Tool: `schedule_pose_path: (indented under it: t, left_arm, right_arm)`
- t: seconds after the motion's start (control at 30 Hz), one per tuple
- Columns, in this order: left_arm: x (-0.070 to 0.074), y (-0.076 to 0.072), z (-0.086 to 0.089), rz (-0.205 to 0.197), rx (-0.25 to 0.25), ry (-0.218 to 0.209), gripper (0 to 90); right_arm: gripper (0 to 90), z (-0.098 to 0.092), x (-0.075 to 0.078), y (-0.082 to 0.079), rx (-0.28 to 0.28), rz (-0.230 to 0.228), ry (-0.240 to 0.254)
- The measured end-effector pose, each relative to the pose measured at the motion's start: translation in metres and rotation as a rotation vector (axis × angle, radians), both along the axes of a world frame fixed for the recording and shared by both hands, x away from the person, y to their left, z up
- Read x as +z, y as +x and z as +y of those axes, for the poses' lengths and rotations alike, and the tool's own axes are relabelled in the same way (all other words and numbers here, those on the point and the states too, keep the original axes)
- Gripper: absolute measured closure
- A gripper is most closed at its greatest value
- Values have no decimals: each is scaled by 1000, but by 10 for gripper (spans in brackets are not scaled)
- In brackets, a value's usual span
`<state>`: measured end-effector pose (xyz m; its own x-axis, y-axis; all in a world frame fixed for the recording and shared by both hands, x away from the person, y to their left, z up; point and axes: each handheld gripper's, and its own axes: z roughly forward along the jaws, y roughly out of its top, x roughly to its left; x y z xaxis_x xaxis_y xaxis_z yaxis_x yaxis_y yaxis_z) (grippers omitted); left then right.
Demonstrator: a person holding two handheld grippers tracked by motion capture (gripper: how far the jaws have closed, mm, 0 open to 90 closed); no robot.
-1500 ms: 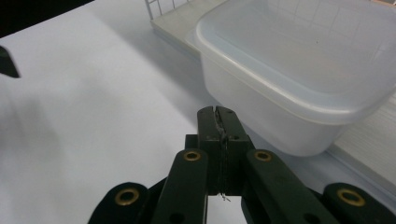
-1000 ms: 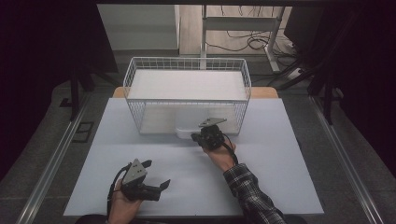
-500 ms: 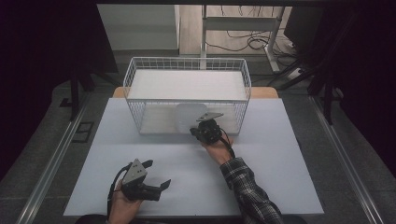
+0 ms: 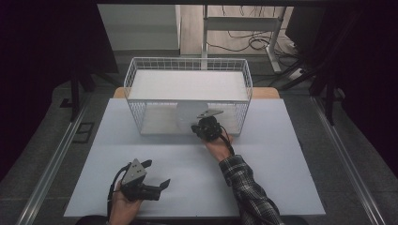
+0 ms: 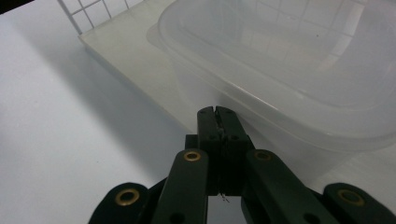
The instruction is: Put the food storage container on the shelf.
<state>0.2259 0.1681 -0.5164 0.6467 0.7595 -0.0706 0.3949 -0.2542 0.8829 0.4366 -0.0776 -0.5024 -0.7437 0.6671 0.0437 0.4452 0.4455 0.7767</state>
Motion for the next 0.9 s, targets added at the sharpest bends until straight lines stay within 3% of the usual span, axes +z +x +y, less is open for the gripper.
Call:
schedule_pose_path:
  t: [0.17,0.3,0.63,0.9]
  left_arm:
    - [1,0,3,-2,15,-16,39]
    - [2,1,6,3,23,-26,38]
    - [0,2,6,22,19,-20,30]
    - [-2,3,5,29,15,-9,23]
  right_arm:
    - [866,0,1,-2,-3,-1,0]
    - [799,-1,5,-5,-6,-3,8]
    - [485,-3,10,-16,33,8,24]
    - [306,-8,13,-28,71,34,37]
